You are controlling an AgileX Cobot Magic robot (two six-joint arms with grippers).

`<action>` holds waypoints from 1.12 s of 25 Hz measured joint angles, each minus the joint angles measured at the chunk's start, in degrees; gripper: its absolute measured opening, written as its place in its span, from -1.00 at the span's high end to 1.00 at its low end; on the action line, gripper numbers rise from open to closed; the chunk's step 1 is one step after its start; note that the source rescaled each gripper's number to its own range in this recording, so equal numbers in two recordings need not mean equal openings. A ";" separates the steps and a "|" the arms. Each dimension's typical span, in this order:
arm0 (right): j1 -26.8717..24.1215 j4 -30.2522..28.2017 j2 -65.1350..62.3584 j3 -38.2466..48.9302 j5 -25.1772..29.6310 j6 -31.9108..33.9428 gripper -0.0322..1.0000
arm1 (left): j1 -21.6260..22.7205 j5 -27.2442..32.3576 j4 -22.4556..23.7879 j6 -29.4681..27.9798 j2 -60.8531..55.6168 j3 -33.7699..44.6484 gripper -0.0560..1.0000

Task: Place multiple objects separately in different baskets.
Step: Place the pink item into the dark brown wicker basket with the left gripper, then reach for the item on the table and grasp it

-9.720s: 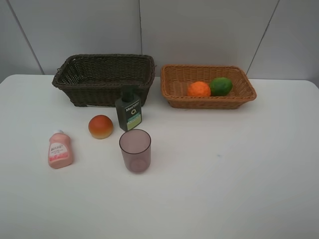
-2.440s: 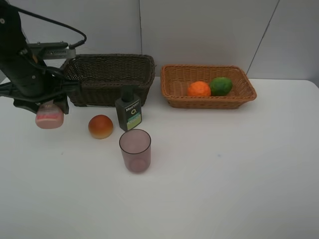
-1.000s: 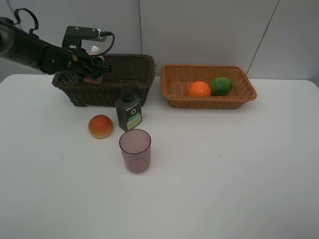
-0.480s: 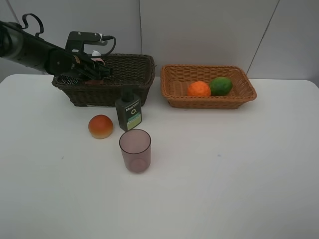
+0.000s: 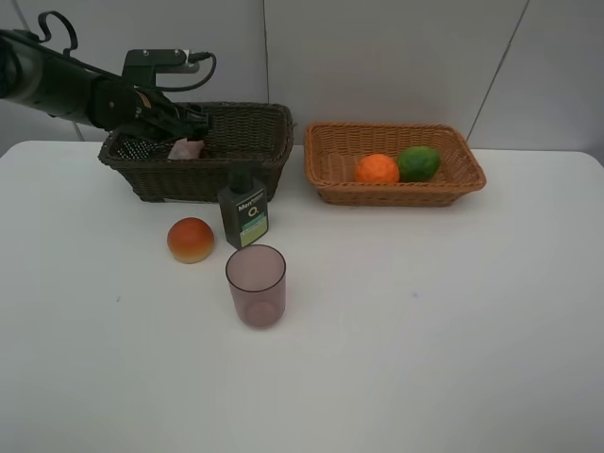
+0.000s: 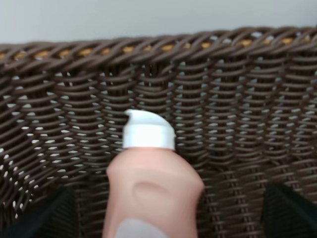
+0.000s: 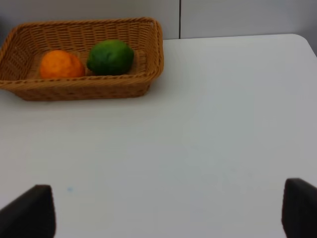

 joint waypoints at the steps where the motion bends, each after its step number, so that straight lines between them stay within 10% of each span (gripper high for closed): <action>1: 0.00 0.00 0.00 0.00 0.00 0.00 -0.93 | 0.00 1.21 -0.05 0.00 -0.05 -0.78 -0.95; 16: 0.00 0.00 0.00 0.00 0.00 0.00 -0.93 | -0.78 25.96 -1.14 1.75 -9.90 -4.89 -0.96; 28: 0.00 0.00 0.00 0.00 0.00 0.00 -0.93 | -9.58 53.34 -9.14 20.63 -12.47 -10.70 -0.96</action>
